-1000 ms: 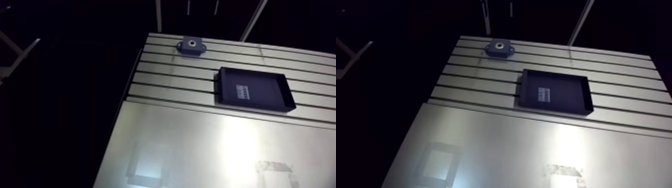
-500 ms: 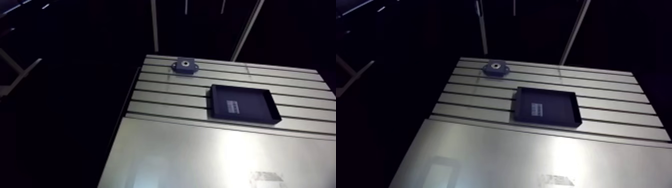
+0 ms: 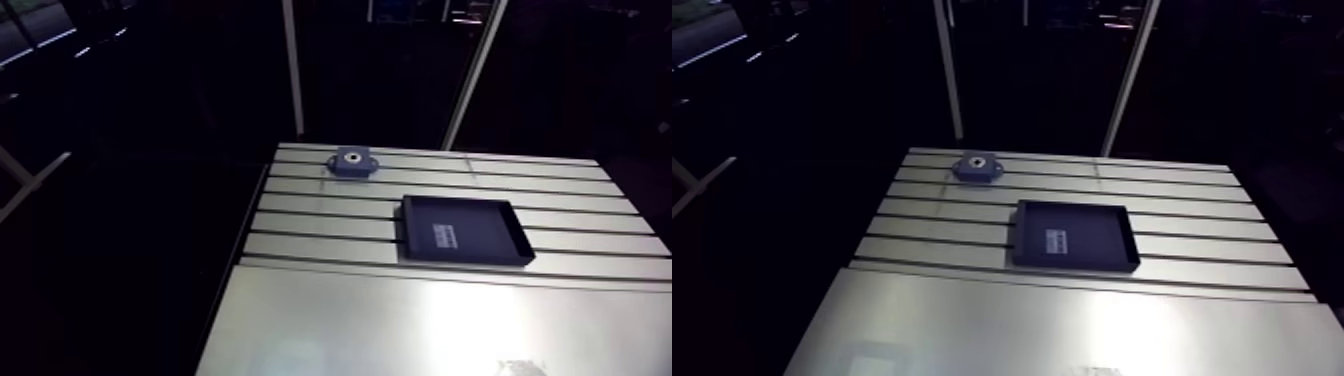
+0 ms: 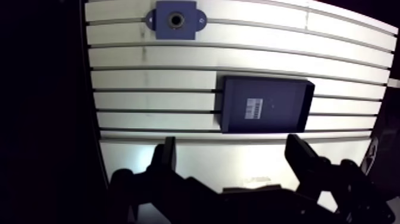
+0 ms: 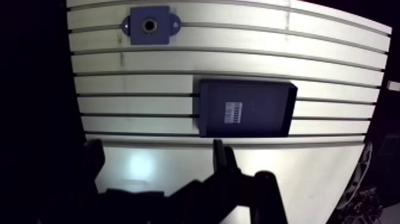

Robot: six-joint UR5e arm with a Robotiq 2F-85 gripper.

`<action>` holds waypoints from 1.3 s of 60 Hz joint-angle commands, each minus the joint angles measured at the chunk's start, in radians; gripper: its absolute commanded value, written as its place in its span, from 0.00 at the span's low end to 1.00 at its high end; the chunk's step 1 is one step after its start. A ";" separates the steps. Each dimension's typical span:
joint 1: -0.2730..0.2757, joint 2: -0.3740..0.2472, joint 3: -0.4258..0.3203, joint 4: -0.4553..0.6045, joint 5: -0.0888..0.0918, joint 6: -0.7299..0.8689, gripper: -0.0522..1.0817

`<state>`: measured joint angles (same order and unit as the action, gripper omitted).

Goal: Pick up the bearing and press it into the housing until flush.

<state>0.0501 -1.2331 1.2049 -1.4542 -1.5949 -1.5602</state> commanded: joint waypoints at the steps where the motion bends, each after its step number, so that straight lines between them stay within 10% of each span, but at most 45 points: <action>1: -0.012 -0.009 -0.022 0.007 0.008 -0.006 0.06; 78: -0.033 -0.151 0.176 -0.027 -0.001 -0.019 0.06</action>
<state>0.0174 -1.3824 1.3747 -1.4794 -1.5953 -1.5792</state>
